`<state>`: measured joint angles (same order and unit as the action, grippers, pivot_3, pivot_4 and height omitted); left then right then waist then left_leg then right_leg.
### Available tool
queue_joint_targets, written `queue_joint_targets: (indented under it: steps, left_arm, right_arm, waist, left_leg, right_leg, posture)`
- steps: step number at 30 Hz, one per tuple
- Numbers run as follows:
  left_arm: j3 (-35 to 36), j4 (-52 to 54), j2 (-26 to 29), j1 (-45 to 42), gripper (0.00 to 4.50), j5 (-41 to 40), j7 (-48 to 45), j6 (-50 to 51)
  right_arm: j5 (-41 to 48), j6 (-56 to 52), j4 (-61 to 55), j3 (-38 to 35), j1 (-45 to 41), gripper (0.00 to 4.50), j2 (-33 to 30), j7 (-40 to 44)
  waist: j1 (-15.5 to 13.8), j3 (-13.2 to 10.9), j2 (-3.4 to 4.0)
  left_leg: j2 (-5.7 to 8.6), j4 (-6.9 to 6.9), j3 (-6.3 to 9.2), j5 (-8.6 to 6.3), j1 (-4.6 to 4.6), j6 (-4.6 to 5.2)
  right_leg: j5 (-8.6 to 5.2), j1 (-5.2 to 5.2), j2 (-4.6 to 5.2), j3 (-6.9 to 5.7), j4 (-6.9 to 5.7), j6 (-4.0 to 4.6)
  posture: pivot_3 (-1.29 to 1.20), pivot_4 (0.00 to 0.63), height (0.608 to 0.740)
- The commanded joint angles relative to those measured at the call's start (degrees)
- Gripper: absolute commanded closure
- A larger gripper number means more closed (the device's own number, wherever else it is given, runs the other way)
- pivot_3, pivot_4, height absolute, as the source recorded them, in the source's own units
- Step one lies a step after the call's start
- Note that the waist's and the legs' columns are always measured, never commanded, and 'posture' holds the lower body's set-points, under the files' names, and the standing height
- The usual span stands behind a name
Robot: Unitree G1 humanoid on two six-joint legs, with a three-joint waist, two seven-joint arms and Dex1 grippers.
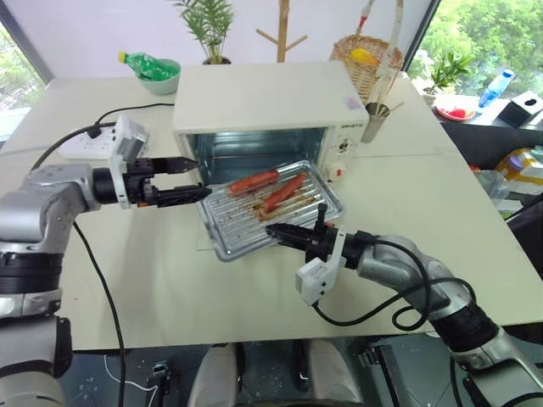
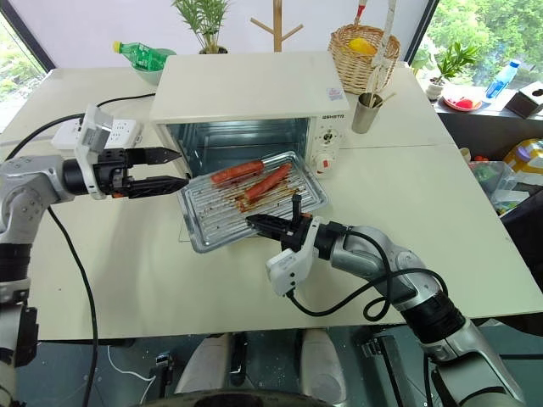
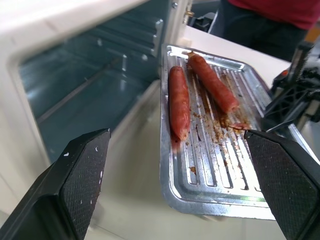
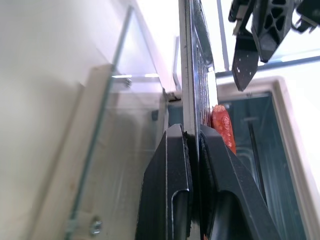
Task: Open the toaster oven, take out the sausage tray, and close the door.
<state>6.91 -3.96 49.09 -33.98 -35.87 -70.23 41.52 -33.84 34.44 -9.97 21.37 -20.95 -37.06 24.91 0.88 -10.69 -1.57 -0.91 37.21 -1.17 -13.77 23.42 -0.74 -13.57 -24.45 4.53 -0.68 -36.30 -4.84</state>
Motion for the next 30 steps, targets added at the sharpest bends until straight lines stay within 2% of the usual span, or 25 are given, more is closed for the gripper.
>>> queue_joint_targets:
  steps: [1, 4, 8, 10, 14, 16, 21, 30]
  left_arm:
    - [7.3, 4.4, 3.5, 1.6, 0.00, -6.7, 0.8, 7.7]
    - [13.7, 7.4, 5.7, 5.8, 0.00, -13.7, 2.8, 16.9]
    - [22.4, 12.1, 5.7, 12.9, 0.00, -24.7, 8.3, 30.7]
    - [26.0, 15.4, 3.8, 17.5, 0.00, -29.7, 12.3, 35.1]
    - [29.7, 18.5, -3.9, 22.0, 0.00, -37.9, 25.7, 38.7]
    - [30.1, 18.7, -6.8, 23.1, 0.00, -42.5, 32.2, 39.0]
    - [28.5, 17.6, -9.3, 25.6, 0.00, -52.0, 44.0, 36.9]
    - [18.0, 13.6, -15.5, 22.7, 0.00, -63.4, 59.7, 28.2]
  right_arm:
    - [0.9, 1.8, -0.2, -2.3, -0.3, 4.45, -0.3, -1.4]
    - [1.2, 2.5, 0.8, -2.4, -1.0, 4.45, -0.1, -1.3]
    - [1.5, 3.5, 2.0, -2.2, -1.8, 4.45, 0.3, -1.1]
    - [1.7, 4.4, 2.7, -1.8, -2.3, 4.45, 0.5, -1.0]
    - [1.9, 6.0, 4.1, -1.2, -3.6, 4.45, 1.1, -0.9]
    - [2.4, 6.0, 4.1, -1.1, -4.2, 4.45, 1.6, -0.5]
    - [3.2, 6.4, 3.7, -1.3, -4.9, 4.45, 2.1, 0.5]
    - [4.3, 5.7, 3.2, -1.2, -5.3, 4.45, 2.7, 2.5]
  waist:
    - [0.2, 0.0, -0.01]
    - [0.2, 0.0, 0.00]
    - [0.2, 0.0, 0.00]
    - [0.2, 0.0, 0.00]
    - [-0.3, 0.0, -0.04]
    - [-0.2, 0.0, -0.08]
    - [-0.1, 0.0, -0.08]
    - [-0.3, 0.0, -0.09]
  left_leg:
    - [-0.02, 0.00, 0.00, 0.00, 0.00, 0.00]
    - [-0.05, -0.02, 0.01, 0.00, -0.02, 0.00]
    - [-0.07, -0.02, 0.01, 0.00, -0.03, 0.00]
    - [-0.09, -0.02, 0.02, 0.00, -0.04, 0.00]
    - [-0.14, 0.02, 0.07, 0.00, -0.07, 0.00]
    - [-0.14, 0.04, 0.14, 0.00, -0.08, -0.01]
    - [-0.14, 0.02, 0.21, 0.01, -0.12, -0.01]
    - [-0.04, 0.02, 0.19, 0.01, -0.14, -0.03]
  right_leg:
    - [0.00, -0.01, -0.01, 0.00, 0.00, 0.00]
    - [0.00, -0.01, -0.03, 0.00, -0.01, -0.01]
    - [-0.01, -0.01, -0.01, 0.01, -0.01, -0.01]
    - [-0.01, 0.00, 0.02, 0.03, -0.02, -0.01]
    - [-0.01, 0.06, 0.09, 0.05, -0.04, 0.00]
    - [-0.01, 0.08, 0.13, 0.07, -0.05, 0.02]
    - [0.00, 0.08, 0.14, 0.11, -0.07, 0.03]
    - [0.00, 0.12, 0.22, 0.17, -0.07, 0.06]
  posture:
    - [0.00, 0.150, 0.740]
    - [0.00, 0.150, 0.740]
    - [0.00, 0.150, 0.740]
    - [0.00, 0.150, 0.740]
    - [0.00, 0.150, 0.740]
    - [0.00, 0.150, 0.740]
    - [0.00, 0.150, 0.740]
    - [0.00, 0.150, 0.740]
